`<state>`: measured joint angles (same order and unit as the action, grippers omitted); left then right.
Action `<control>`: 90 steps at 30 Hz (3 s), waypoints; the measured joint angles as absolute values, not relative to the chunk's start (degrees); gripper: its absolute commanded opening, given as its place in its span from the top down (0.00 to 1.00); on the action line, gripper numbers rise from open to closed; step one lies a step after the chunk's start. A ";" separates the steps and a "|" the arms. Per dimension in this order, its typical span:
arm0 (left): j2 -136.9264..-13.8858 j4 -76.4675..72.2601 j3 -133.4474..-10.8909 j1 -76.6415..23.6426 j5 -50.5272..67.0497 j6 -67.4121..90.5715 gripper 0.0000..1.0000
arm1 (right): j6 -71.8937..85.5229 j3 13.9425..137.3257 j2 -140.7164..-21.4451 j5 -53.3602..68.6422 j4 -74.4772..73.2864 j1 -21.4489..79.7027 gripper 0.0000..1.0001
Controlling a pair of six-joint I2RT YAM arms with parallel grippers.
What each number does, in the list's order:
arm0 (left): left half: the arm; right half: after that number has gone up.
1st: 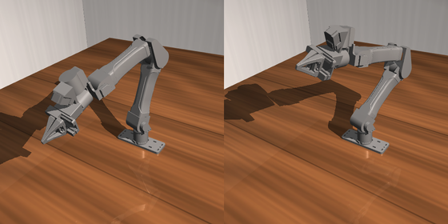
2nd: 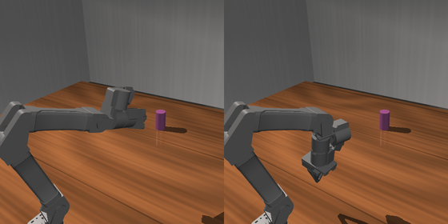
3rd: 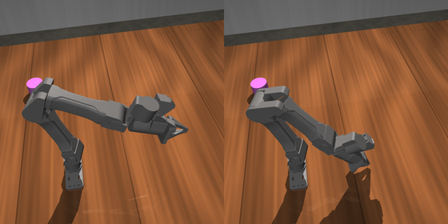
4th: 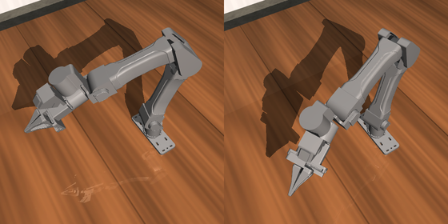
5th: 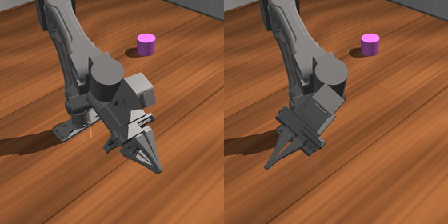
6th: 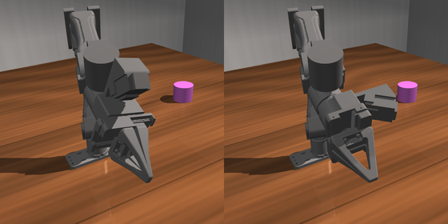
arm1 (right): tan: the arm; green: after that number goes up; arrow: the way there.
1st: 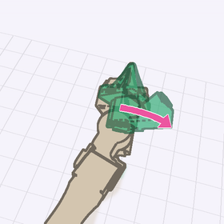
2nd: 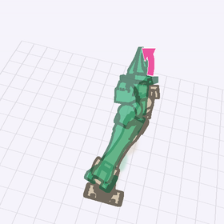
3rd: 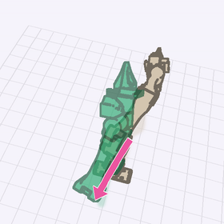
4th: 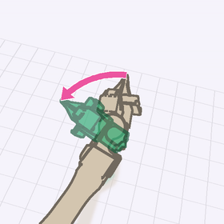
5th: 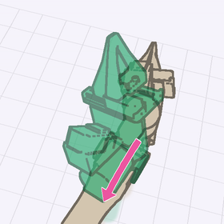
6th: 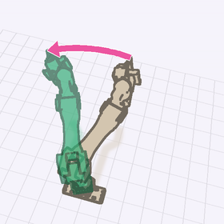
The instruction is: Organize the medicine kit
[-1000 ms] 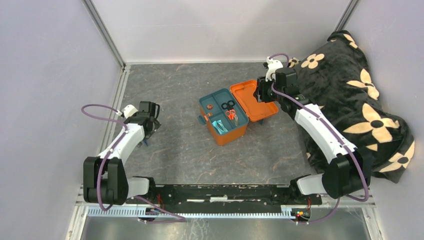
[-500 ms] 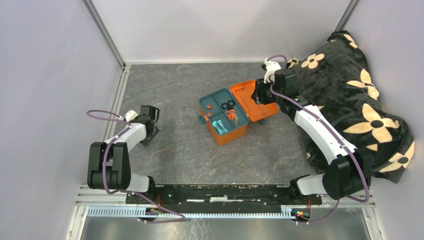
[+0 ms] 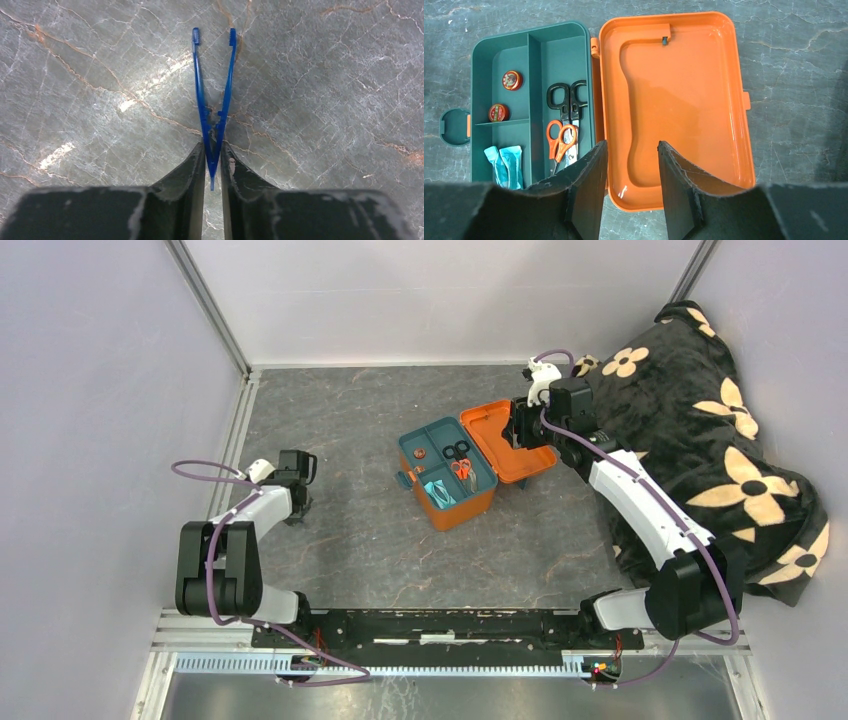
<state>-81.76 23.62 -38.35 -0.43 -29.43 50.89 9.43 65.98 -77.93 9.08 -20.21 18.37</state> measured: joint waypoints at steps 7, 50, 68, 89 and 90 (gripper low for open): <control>-81.76 22.57 -38.04 -0.38 -29.28 50.87 0.98 | 9.15 65.98 -77.87 9.08 -20.21 18.37 0.52; -104.44 32.36 -91.09 -46.26 -18.90 53.63 0.79 | 14.85 54.43 -60.80 -3.55 -22.46 18.37 0.49; -100.79 30.52 -90.04 -46.26 -19.31 53.23 0.37 | 13.78 53.56 -62.83 -6.61 -23.44 18.04 0.48; -69.97 30.68 -59.90 -30.81 -14.35 41.36 0.21 | 8.25 72.99 -93.36 -6.44 -28.58 6.00 0.48; -70.13 30.24 -59.90 -30.74 -12.99 40.58 0.21 | 7.70 74.30 -95.29 -6.35 -28.71 5.69 0.47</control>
<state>-70.13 30.24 -59.90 -30.74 -12.99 40.58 7.70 74.30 -95.29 -6.35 -28.71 5.69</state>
